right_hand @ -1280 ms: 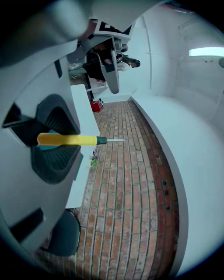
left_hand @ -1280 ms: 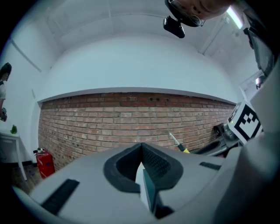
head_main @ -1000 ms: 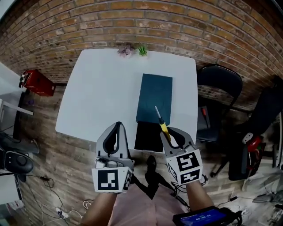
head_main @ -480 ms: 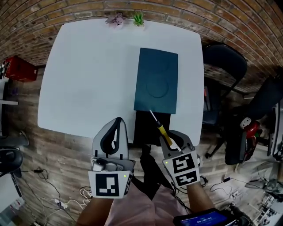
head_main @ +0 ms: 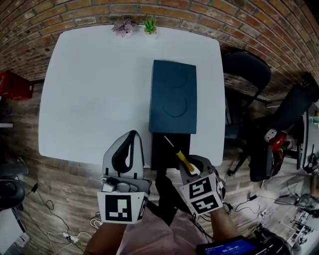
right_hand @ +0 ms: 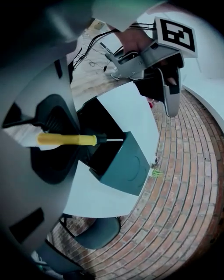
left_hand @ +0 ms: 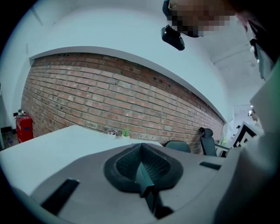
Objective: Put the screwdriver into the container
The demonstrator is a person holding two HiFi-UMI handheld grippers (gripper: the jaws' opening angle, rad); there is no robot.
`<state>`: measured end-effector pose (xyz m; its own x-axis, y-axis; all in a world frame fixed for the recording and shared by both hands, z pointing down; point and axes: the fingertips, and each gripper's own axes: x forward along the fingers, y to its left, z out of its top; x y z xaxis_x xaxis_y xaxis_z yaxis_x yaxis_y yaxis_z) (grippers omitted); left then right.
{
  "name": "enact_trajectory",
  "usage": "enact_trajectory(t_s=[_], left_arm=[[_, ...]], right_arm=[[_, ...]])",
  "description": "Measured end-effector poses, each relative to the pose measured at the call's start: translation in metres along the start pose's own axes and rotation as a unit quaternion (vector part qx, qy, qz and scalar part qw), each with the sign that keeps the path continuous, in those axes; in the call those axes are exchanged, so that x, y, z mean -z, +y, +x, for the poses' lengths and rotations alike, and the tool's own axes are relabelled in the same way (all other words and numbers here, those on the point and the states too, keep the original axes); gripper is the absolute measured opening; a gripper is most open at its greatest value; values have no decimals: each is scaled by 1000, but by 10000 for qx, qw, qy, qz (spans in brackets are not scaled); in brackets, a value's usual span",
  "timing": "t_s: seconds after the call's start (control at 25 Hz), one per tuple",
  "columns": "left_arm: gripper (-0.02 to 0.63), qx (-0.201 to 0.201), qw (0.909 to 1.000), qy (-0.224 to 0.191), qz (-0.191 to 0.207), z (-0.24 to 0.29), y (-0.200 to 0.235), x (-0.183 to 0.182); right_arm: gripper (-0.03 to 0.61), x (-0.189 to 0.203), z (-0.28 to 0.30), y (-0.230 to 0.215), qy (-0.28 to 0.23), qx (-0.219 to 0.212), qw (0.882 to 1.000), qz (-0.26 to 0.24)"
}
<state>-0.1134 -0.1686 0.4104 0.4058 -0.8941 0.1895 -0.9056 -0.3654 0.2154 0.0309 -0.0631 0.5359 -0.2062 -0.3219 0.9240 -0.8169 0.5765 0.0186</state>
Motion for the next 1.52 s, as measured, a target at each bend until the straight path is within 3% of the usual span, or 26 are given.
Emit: enact_trajectory(t_s=[0.16,0.44,1.0,1.08,1.32,1.52], left_arm=[[5,52,10000,39,1,-1,13,-4],[5,123,9999,11,-23,8,41,-15],[5,349,9993,161,41,26,62,-14],[5,373,9991,158,79,26,58,-15],[5,385,9990,9,224,16,38,-32],[5,457,9974,-412,384,0,5,-72]], right_arm=[[77,-1,7,-2,408,80,9991,-28],[77,-24,23,6,632,36,9979,-109],[85,-36,53,-5,466,79,9987,178],[112,-38,53,-5,401,1,9989,224],[121,-52,26,-9,-266,-52,9987,428],[73,-89,-34,-29,-1511,221,9867,553]])
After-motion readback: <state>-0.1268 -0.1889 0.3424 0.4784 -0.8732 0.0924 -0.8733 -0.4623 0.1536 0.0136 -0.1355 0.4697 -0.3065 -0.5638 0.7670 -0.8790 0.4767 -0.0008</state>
